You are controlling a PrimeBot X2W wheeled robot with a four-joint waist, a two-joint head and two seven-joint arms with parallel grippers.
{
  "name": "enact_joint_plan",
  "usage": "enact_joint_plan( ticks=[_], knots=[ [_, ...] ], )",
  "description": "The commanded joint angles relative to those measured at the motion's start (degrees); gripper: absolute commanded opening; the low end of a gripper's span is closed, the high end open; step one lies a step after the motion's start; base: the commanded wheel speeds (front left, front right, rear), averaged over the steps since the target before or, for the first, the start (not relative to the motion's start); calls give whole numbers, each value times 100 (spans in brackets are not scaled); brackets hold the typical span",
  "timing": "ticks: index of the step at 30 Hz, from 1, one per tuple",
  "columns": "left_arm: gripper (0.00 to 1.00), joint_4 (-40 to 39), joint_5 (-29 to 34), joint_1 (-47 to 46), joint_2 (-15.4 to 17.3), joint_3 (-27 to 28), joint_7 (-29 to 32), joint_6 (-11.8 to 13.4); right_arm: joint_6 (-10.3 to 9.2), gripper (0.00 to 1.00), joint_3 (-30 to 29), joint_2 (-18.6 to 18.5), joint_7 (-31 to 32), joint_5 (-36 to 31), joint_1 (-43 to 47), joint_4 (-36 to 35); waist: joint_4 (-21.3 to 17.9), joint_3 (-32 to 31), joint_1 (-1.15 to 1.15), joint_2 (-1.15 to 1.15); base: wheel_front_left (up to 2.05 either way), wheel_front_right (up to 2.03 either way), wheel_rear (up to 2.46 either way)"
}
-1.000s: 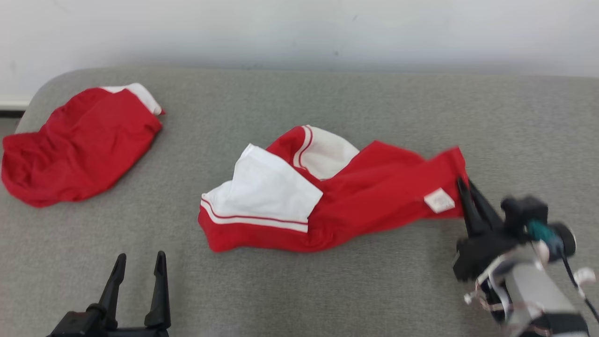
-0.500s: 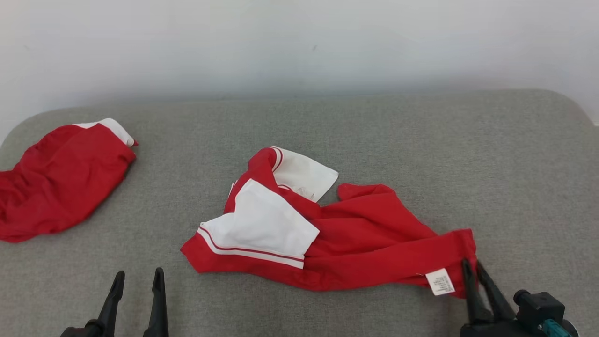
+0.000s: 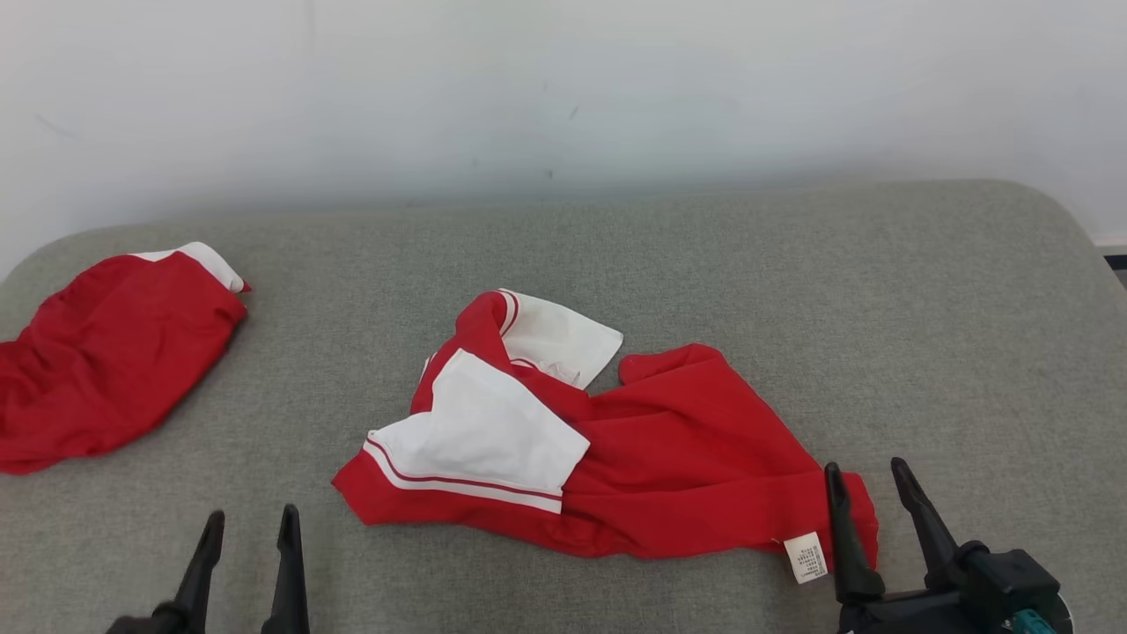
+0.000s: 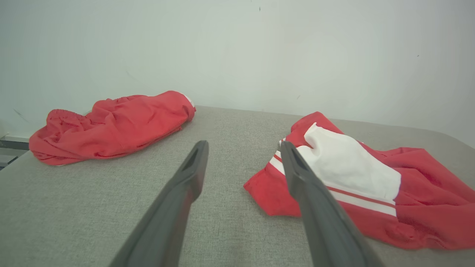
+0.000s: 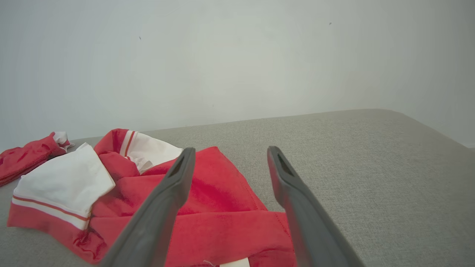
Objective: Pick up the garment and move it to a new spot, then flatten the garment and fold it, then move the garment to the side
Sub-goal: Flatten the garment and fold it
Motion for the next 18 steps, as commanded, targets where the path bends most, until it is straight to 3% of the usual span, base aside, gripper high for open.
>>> enact_joint_plan(
  ticks=[1, 5, 10, 18],
  knots=[
    [100, 2, 51, -94, 25, 4, -5, 2, -15, 100, 12, 20, -2, -52, 26, -18, -10, 25, 1, 0, 0, 0, 0],
    [100, 56, 127, -567, 258, -95, -5, -29, -15, 100, 81, 52, -3, -75, -104, 40, -76, 141, 1, 0, 0, 0, 0],
    [100, 300, 15, -1528, 787, -316, 13, -36, -15, 100, 146, 84, -2, -94, -309, 78, -312, 364, 1, 0, 0, 0, 0],
    [100, 736, -949, -3324, 1895, -1347, 732, -36, -15, 100, 226, 122, -2, -46, -614, 46, -829, 900, 1, 0, 0, 0, 0]
  ],
)
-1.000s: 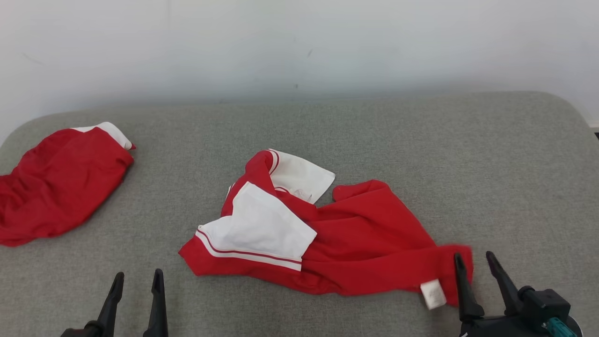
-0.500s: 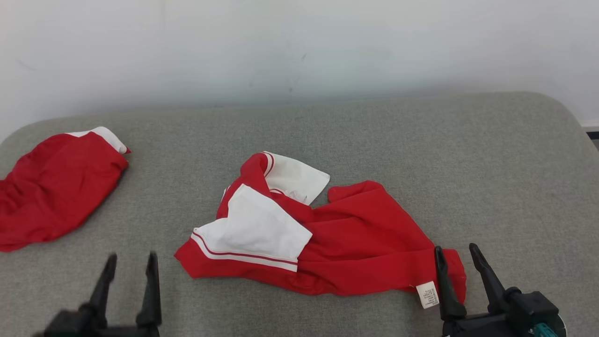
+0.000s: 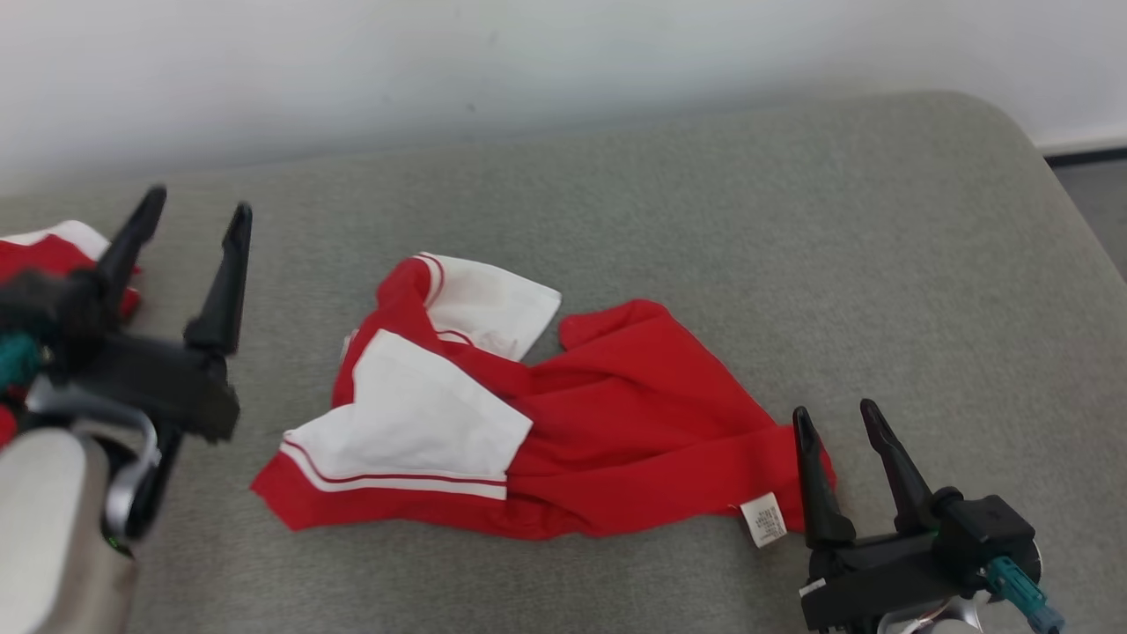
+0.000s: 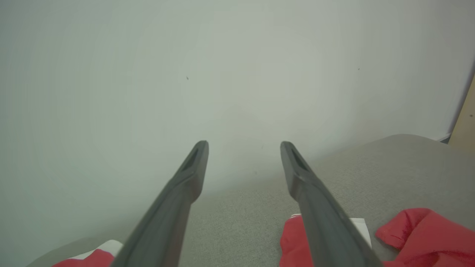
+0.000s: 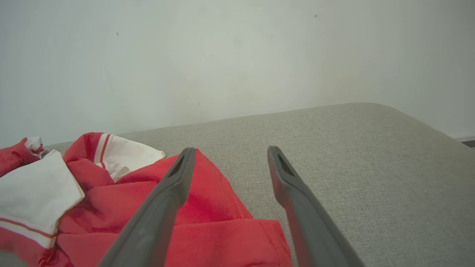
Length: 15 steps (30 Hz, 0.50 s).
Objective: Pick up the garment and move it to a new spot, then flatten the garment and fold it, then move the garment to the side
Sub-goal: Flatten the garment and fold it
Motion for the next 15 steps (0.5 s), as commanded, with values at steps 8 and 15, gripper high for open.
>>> enact_joint_plan(
  ticks=[8, 15],
  knots=[
    [100, 394, -899, -1192, 770, -1072, 680, 13, -15, 100, 152, 15, -3, 320, -254, -16, -741, 706, -1, 0, 0, 0, 0],
    [100, 1041, -1612, -1670, 1022, -2135, 1209, 12, -15, 100, 231, 15, -3, 405, -398, 5, -983, 845, -1, 0, 0, 0, 0]
  ],
)
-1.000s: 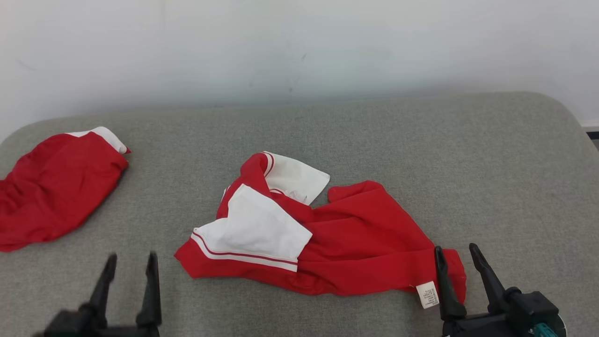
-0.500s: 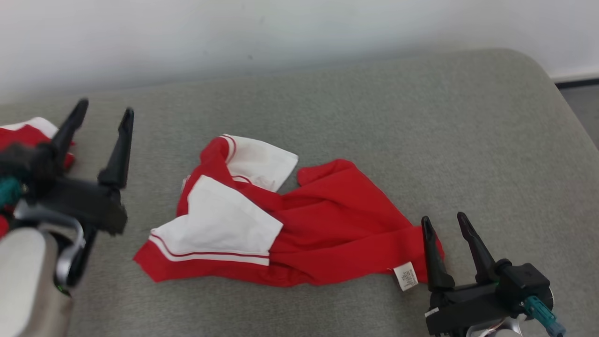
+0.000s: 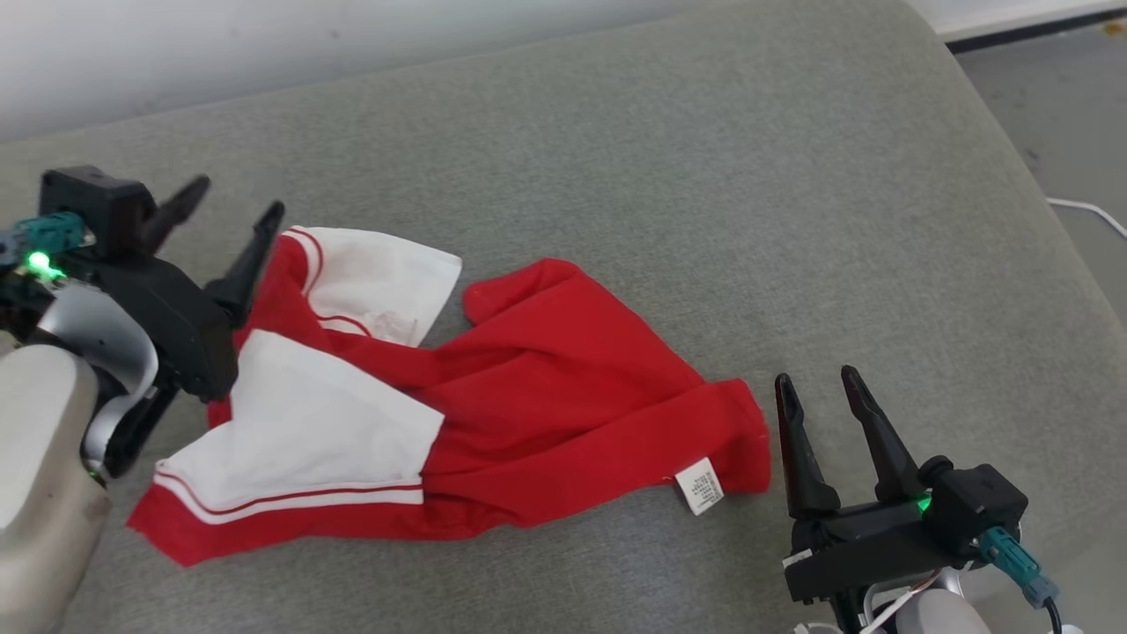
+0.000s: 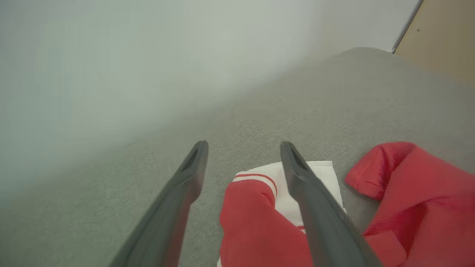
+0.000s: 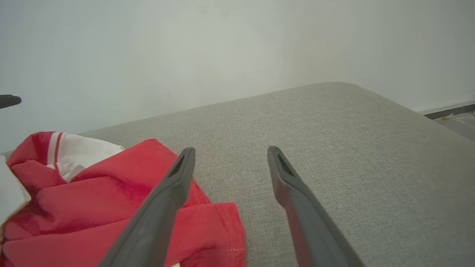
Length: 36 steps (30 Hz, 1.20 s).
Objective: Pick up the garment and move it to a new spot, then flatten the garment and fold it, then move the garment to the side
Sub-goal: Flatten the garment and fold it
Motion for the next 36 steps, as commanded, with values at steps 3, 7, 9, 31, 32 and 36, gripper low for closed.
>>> enact_joint_plan(
  ticks=[3, 7, 9, 31, 32, 36],
  knots=[
    [100, 278, -326, -78, 100, -343, 236, 13, -15, 100, 13, 9, -3, 47, -78, -31, -246, 163, -1, -1, 0, 0, 0],
    [100, 666, -572, -51, 187, -729, 590, 13, -15, 100, -5, 9, -3, 68, -55, -55, -309, 174, -1, -1, 0, 0, 0],
    [100, 832, -641, -22, 197, -885, 725, 12, -15, 100, -23, 8, -3, 72, -29, -63, -325, 174, -1, -1, 0, 0, 0],
    [100, 2260, -235, -1227, -160, -1000, -1372, 113, -15, 100, -1, 7, -3, -5, -181, -149, -143, 215, -1, -1, 0, 0, 0],
    [100, 2304, -239, -1215, -183, -1008, -1475, 115, -15, 100, 1, 9, -3, -17, -167, -146, -116, 177, -1, -1, 0, 0, 0],
    [100, 2314, -340, -1055, -257, -900, -1827, 82, -15, 100, -31, 7, -3, -77, -94, -137, 48, -47, -1, -1, 0, 0, 0]
  ],
)
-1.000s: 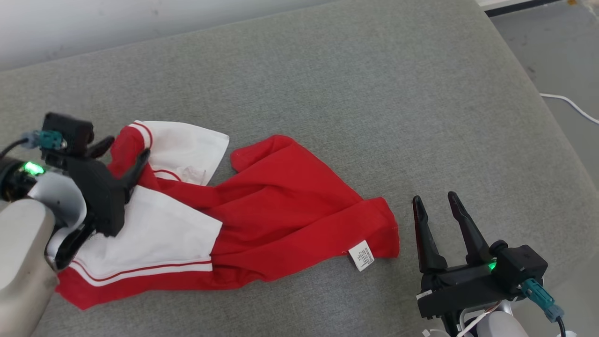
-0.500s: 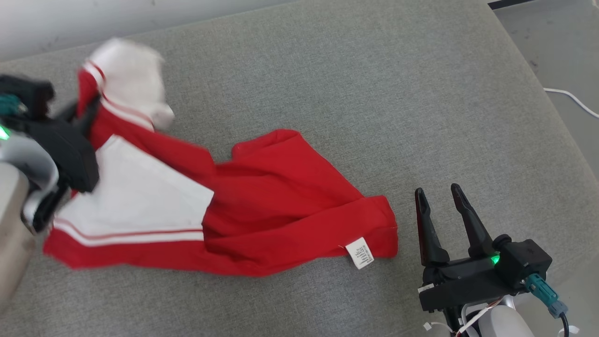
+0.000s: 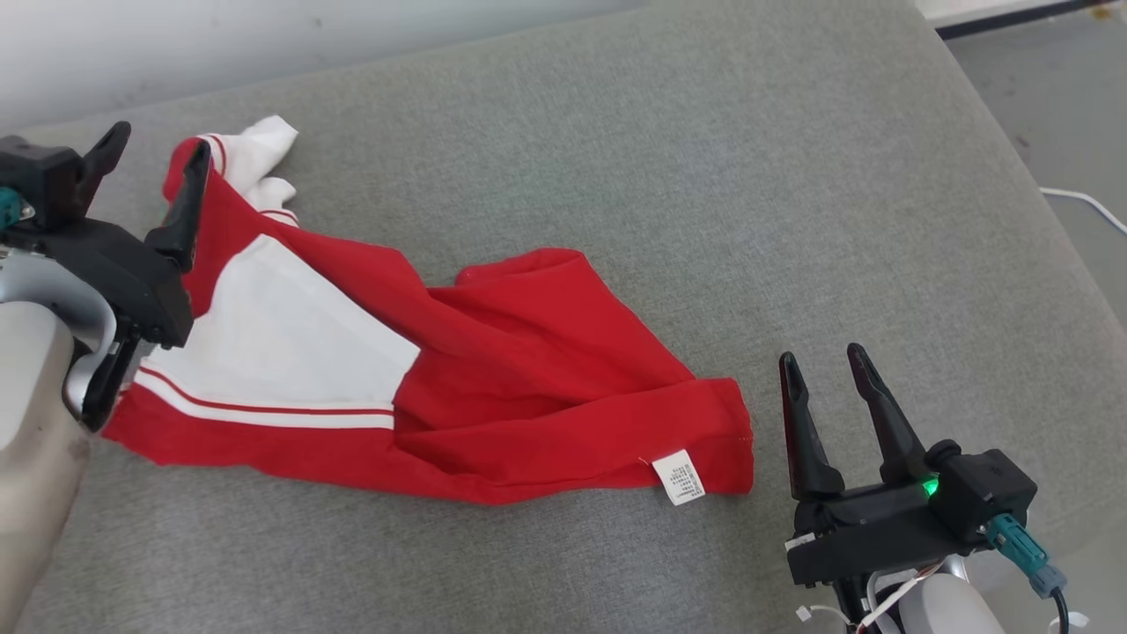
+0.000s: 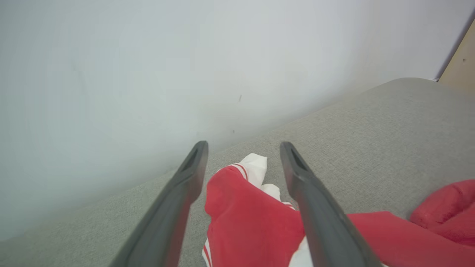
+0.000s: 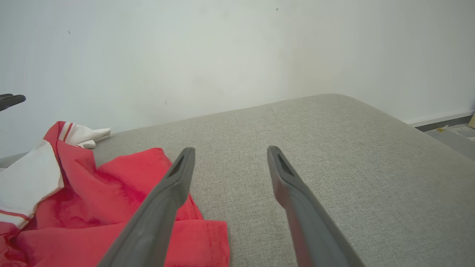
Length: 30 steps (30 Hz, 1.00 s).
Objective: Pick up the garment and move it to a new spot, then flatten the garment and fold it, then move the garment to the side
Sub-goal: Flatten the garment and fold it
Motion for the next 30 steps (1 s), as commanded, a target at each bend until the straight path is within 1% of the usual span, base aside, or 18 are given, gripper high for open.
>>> enact_joint_plan(
  ticks=[1, 4, 6, 9, 13, 17, 19, 20, 23, 30],
  knots=[
    [100, -60, -43, 151, -16, 94, -112, 11, -15, 100, -20, 2, -4, -46, 80, -7, 187, -213, 0, -1, 0, 0, 0],
    [100, -323, -74, 403, -2, 360, -201, 140, -15, 100, -19, 3, -4, -82, 136, -4, 351, -396, 0, -1, 0, 0, 0],
    [100, -792, 0, 628, 26, 709, -206, 297, -15, 100, -36, 2, -4, -102, 197, -16, 481, -502, 0, -1, 0, 0, 0],
    [100, -1611, 194, 1302, 57, 1296, -199, 523, -15, 100, -45, 1, -5, -168, 267, -21, 669, -636, 0, -1, 0, 0, 0],
    [100, -2623, 497, 2249, -36, 2049, -201, 740, -15, 100, -76, 0, -4, -222, 351, -13, 889, -775, 0, -1, 0, 0, 0],
    [100, -3440, 858, 3260, -231, 2720, -201, 890, -15, 100, -91, 1, -4, -271, 432, 24, 1051, -917, 0, -1, 0, 0, 0],
    [100, -3764, 1009, 3742, -391, 2991, -202, 914, -15, 100, -126, 0, -4, -298, 474, 33, 1127, -987, 0, -1, 0, 0, 0],
    [100, -3764, 1009, 3742, -391, 2991, -202, 914, -15, 100, -126, 0, -4, -298, 474, 33, 1127, -987, 0, -1, 0, 0, 0],
    [100, -4120, 1244, 4381, -638, 3335, -203, 952, -15, 100, -150, 0, -4, -318, 569, 49, 1238, -1089, 0, -1, 0, 0, 0],
    [100, -4549, 1665, 5510, -1227, 3797, -202, 766, -15, 100, -184, -1, -4, -359, 765, 94, 1457, -1267, 0, -1, 0, 0, 0]
  ],
)
